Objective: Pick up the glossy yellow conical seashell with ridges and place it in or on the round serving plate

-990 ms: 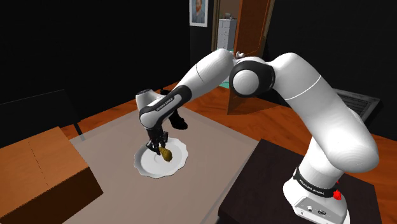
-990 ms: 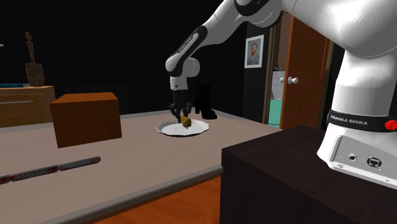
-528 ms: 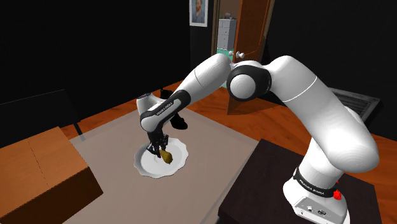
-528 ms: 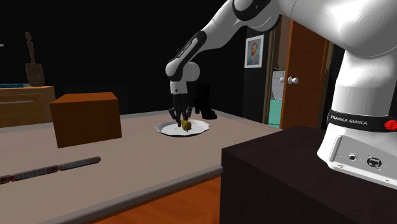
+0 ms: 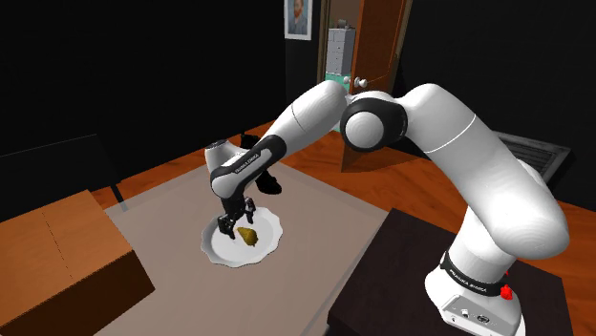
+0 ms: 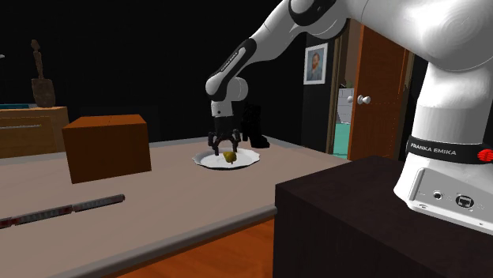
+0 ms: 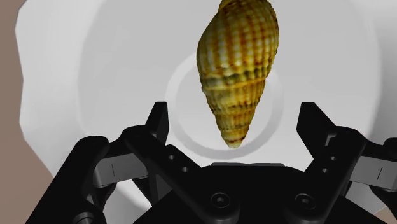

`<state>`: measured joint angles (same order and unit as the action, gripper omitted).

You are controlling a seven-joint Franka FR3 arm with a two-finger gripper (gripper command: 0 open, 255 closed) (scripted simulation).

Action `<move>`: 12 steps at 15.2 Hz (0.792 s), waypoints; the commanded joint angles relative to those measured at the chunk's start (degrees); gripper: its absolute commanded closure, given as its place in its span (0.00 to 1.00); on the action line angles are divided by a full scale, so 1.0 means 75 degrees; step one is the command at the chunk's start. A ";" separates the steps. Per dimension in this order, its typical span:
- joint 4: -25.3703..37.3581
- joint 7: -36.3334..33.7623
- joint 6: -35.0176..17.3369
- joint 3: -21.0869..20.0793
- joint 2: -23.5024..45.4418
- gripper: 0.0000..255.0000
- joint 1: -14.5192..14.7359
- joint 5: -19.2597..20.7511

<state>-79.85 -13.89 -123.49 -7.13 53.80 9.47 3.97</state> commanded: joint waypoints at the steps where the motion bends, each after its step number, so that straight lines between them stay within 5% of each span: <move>1: 0.0000 0.0000 0.0000 0.0000 0.0000 0.00 0.0000 0.0000; 5: 0.0198 0.0025 0.0677 -0.0038 -0.0479 0.00 -0.0034 -0.0043; 12: 0.0198 0.0025 0.0677 -0.0038 -0.0479 0.00 -0.0034 -0.0043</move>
<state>-78.38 -13.70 -118.43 -7.41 50.21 9.21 3.65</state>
